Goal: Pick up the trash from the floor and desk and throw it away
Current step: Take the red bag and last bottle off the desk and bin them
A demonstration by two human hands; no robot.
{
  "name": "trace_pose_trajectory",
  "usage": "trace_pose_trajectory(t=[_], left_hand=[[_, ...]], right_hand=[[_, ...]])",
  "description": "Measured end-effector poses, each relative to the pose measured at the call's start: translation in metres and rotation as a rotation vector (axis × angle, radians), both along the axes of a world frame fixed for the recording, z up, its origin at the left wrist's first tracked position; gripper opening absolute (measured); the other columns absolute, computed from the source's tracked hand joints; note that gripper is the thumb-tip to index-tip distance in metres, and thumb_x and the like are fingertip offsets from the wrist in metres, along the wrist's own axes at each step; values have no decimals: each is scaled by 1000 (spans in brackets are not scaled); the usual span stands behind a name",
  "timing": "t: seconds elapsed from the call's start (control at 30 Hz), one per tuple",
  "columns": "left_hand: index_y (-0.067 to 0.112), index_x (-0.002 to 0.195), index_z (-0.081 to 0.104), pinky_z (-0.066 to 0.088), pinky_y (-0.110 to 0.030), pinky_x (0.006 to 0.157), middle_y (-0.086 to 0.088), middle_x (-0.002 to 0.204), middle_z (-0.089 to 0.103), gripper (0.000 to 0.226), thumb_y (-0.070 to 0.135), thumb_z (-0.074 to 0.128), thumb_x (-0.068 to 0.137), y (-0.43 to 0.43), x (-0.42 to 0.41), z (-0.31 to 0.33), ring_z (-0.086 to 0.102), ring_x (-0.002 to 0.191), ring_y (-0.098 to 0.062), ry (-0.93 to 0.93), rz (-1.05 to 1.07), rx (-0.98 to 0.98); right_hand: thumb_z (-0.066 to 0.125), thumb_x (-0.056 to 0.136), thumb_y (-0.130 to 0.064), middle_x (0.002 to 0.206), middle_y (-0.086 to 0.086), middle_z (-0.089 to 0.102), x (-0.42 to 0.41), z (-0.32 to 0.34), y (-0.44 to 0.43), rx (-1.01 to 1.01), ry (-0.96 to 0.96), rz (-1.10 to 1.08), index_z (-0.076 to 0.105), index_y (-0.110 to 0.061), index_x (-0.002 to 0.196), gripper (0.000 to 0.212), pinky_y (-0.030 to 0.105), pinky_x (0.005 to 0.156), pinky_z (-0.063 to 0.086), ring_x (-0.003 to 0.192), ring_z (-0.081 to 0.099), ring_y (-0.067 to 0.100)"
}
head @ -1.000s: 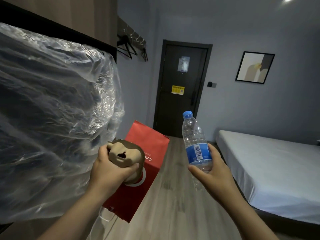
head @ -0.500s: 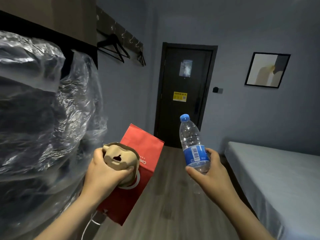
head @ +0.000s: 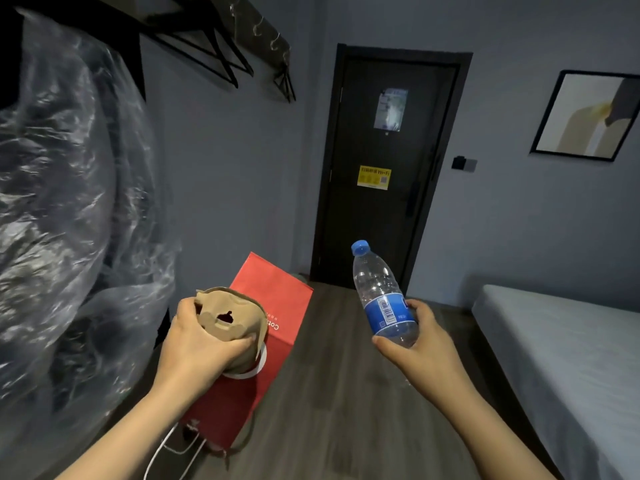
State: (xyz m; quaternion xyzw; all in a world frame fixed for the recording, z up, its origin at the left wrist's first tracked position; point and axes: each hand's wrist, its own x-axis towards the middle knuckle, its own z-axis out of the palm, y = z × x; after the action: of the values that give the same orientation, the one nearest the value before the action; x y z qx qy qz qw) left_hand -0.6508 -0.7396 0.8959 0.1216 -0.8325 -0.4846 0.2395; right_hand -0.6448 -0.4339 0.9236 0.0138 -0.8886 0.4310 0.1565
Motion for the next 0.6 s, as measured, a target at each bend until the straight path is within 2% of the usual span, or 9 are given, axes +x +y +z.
trace_pose_trajectory(t=[0.07, 0.17, 0.3, 0.43, 0.6], left_hand=[[20, 111, 40, 40, -33, 71, -5, 108, 57, 75, 32, 86, 52, -12, -47, 0, 50, 89, -22, -26, 7, -6], [18, 114, 42, 42, -34, 70, -6, 109, 59, 77, 35, 85, 51, -28, -112, -6, 53, 89, -23, -54, 19, -16], [16, 119, 42, 46, -36, 74, -8, 113, 59, 82, 38, 84, 51, -39, -186, -24, 59, 98, -30, -113, 39, -16], [18, 111, 43, 45, -35, 73, -8, 109, 59, 76, 37, 85, 51, -43, -265, -42, 59, 95, -30, -145, 60, -27], [19, 104, 45, 45, -34, 68, -4, 99, 61, 71, 35, 88, 48, -49, -373, -68, 58, 83, -25, -137, 111, -5]], right_hand=[[77, 71, -41, 111, -15, 47, -44, -3, -9, 20, -13, -24, 37, -33, 138, 78, 10, 59, 42, 87, 56, 0], [77, 71, -42, 108, -12, 40, -105, -12, -23, 49, -50, -65, 41, -32, 139, 78, 7, 55, 36, 80, 54, -1], [77, 70, -41, 110, -8, 45, -182, -31, -33, 74, -137, -54, 43, -28, 139, 79, 7, 57, 37, 81, 56, 1], [78, 69, -38, 117, -6, 55, -265, -49, -38, 33, -181, -31, 46, -25, 133, 73, 22, 73, 52, 92, 61, 6], [78, 71, -33, 95, -14, 56, -385, -71, -37, 24, -234, -19, 49, -22, 123, 61, 24, 70, 51, 84, 60, 6]])
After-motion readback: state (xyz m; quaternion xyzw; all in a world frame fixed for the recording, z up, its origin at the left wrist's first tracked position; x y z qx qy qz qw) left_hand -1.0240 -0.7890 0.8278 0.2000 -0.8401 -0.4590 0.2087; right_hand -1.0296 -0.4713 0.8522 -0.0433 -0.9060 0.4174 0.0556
